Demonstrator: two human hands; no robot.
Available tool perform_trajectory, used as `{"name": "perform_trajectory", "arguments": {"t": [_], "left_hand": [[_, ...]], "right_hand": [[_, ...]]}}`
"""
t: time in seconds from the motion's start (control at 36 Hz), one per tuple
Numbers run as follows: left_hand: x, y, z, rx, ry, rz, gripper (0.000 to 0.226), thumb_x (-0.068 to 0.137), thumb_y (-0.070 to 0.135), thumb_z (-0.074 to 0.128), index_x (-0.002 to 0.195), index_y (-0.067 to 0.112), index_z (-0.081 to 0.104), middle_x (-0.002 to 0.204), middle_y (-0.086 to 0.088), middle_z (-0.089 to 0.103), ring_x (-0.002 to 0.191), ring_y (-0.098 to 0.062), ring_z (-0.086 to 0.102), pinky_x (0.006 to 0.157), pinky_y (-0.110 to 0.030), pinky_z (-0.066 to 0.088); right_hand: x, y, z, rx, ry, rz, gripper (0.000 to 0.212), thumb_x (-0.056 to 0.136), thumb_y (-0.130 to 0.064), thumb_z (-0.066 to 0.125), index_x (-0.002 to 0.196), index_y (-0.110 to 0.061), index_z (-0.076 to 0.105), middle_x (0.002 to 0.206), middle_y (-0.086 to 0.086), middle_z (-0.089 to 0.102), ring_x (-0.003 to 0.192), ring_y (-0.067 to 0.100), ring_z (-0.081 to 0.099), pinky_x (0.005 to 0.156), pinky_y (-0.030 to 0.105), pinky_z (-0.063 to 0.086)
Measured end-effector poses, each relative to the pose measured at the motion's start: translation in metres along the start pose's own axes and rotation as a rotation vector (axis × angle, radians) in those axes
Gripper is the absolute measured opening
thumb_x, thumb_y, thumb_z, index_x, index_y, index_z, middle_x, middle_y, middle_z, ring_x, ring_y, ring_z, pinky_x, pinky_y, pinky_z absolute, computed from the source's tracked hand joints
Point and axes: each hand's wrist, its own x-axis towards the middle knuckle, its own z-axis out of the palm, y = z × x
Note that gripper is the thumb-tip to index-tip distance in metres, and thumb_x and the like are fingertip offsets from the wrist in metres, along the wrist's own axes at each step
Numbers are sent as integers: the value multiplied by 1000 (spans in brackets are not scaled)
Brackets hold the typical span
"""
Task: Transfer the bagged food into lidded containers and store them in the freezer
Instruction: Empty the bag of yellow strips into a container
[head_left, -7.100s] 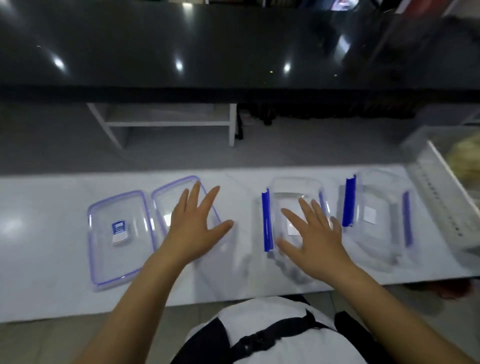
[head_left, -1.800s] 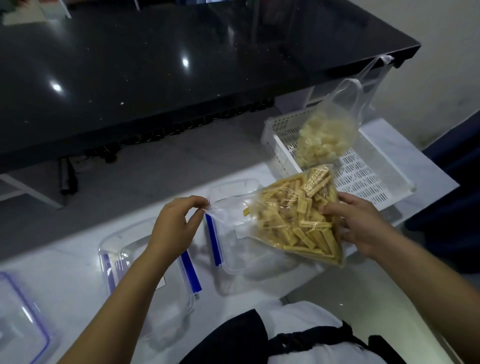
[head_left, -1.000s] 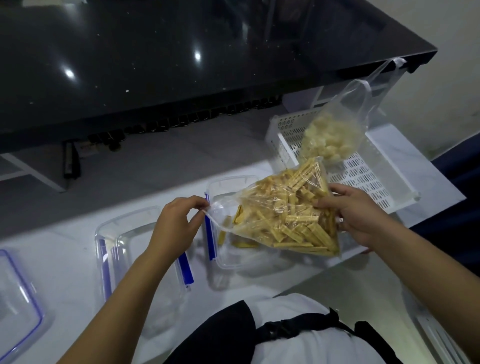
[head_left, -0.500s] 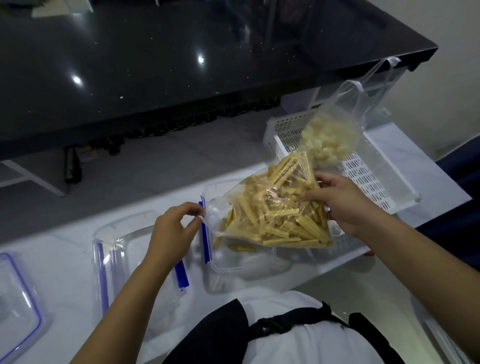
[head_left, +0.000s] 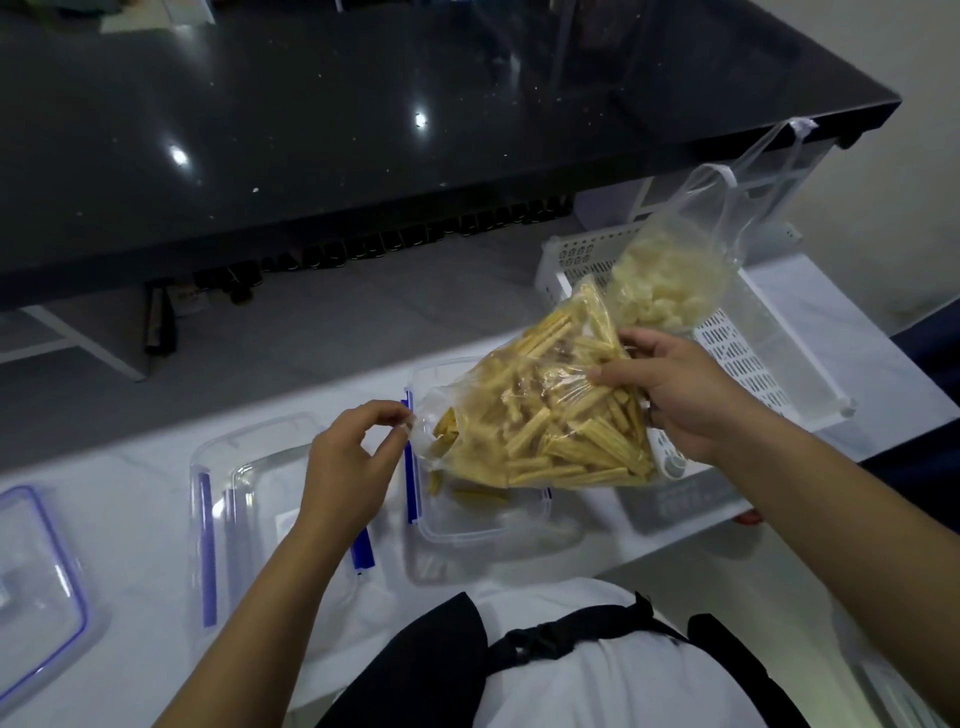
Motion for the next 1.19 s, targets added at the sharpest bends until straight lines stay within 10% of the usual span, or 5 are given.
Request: {"name": "perform_trajectory", "arguments": {"t": [0.75, 1.19], "left_hand": [[-19, -4, 20, 32, -67, -39, 19, 92, 11, 68, 96, 29, 73, 96, 15, 71, 97, -8, 62, 81, -14, 41], [-17, 4, 21, 268, -163, 3, 16, 89, 20, 73, 99, 30, 78, 76, 33, 55, 76, -2, 54, 66, -17, 38]], "right_hand": [[13, -16, 41, -43, -116, -18, 26, 82, 5, 72, 93, -19, 71, 69, -4, 72, 54, 10, 66, 43, 21, 48], [11, -9, 71, -237, -290, -122, 34, 83, 7, 73, 106, -18, 72, 88, 4, 69, 59, 8, 66, 47, 17, 47]]}}
